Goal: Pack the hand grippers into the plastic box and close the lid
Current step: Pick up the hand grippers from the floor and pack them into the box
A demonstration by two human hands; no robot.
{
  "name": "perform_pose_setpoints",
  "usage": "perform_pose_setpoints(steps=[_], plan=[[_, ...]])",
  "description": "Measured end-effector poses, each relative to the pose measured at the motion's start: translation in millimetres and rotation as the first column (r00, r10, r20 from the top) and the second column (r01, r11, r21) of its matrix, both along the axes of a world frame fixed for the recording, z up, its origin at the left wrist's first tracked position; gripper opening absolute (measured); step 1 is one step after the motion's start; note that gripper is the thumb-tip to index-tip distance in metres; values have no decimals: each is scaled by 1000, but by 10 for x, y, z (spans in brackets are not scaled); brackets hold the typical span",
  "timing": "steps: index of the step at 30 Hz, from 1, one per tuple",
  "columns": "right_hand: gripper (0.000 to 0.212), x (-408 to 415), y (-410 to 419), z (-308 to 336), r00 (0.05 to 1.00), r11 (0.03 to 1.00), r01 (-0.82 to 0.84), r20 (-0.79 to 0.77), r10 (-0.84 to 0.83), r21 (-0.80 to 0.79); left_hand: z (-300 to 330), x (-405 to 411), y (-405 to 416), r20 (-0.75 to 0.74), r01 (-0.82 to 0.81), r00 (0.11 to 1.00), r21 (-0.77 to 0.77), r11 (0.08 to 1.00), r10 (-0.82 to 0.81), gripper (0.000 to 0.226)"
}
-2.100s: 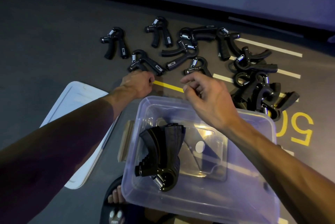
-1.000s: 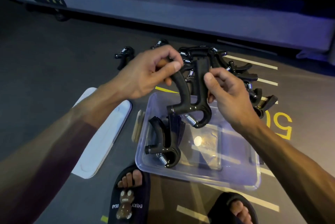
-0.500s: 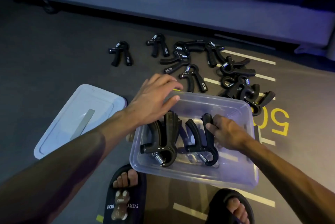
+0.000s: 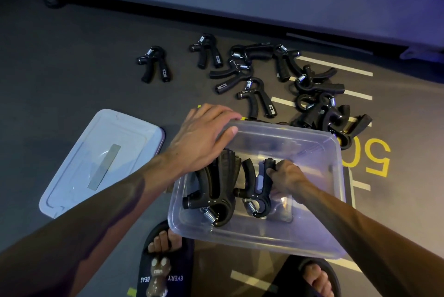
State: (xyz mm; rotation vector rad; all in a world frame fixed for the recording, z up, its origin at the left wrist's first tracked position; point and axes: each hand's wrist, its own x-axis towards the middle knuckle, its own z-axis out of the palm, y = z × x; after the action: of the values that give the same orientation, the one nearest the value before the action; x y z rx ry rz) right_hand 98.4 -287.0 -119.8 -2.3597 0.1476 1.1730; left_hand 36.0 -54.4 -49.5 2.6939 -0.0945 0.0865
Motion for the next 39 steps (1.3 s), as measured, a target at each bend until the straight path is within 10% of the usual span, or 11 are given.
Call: perform_pose_setpoints(steps=[8,16,24,30,39], plan=[[22,54,0,32,976,954,-216,-49,210,-206,-15,1,7,-9,-7,1000,3,1000,7,36],[27,-187,136,175,529,579,-748,235,815,-324,-5,-14,5,11,-16,1000,3,1000,16,35],[11,-354,33,85,564,586,-794,164,810,-161,-5,-9,-4,7,-23,1000,8,1000,23,34],[54,-414,-8,29,536,580,-802,254,805,-144,-4,-10,-8,1,-30,1000,10,999,30,35],[31,-451,64,56,397,446,-874,246,884,-191,5,-3,-17,-1,-41,999,7,999,41,35]])
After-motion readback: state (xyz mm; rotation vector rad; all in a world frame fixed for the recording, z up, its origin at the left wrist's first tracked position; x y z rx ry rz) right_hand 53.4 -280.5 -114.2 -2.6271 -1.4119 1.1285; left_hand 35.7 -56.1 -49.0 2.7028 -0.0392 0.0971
